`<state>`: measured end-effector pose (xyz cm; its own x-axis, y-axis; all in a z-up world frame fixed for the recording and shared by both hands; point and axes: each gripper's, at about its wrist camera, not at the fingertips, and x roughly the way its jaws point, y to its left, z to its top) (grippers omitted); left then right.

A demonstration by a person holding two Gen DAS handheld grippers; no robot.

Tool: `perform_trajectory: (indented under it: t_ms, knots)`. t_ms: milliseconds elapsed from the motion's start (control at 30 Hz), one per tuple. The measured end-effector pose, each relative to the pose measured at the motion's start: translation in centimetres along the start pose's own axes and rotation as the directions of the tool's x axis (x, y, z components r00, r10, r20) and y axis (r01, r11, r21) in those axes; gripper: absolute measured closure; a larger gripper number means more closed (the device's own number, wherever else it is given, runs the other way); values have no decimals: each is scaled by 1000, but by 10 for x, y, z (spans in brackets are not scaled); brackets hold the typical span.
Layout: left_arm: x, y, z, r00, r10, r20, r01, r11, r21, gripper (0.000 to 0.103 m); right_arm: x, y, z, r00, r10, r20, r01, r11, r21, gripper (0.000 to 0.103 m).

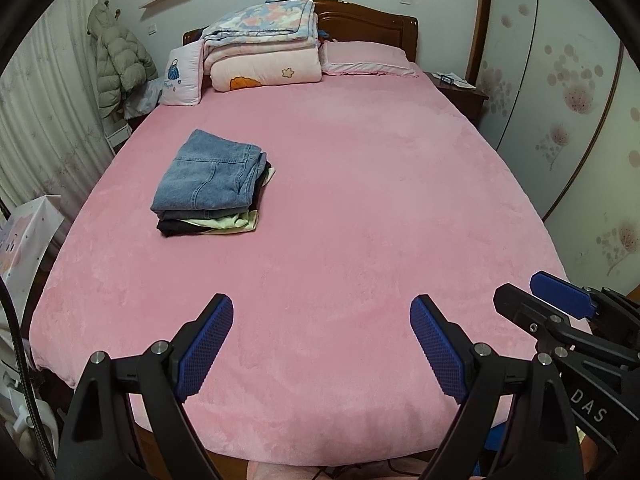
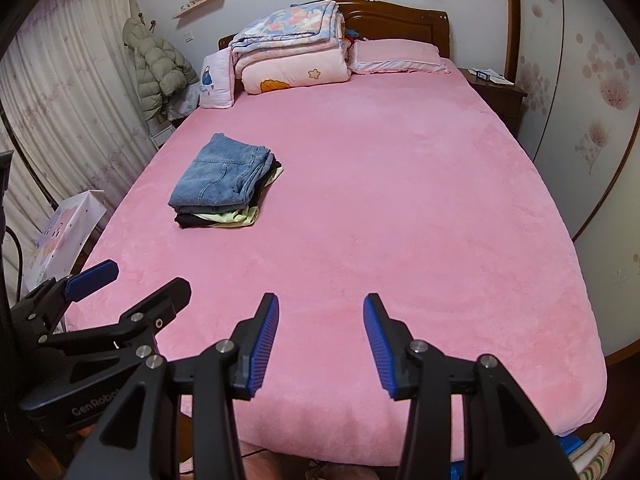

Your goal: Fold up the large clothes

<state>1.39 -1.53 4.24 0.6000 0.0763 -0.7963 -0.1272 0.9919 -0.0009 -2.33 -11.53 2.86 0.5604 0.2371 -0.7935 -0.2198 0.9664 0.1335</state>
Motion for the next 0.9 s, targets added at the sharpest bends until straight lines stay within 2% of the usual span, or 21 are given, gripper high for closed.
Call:
perform_trajectory:
  t_ms: [400, 900]
  knots:
    - [5, -8, 9, 1000, -26, -2, 26, 1000, 6, 14, 6, -9, 5, 1000, -11, -19, 11, 1000, 13, 59]
    - [25, -11, 18, 998, -53, -40, 52, 998, -21, 14, 12, -19, 7, 999, -2, -32, 3, 1000, 24, 59]
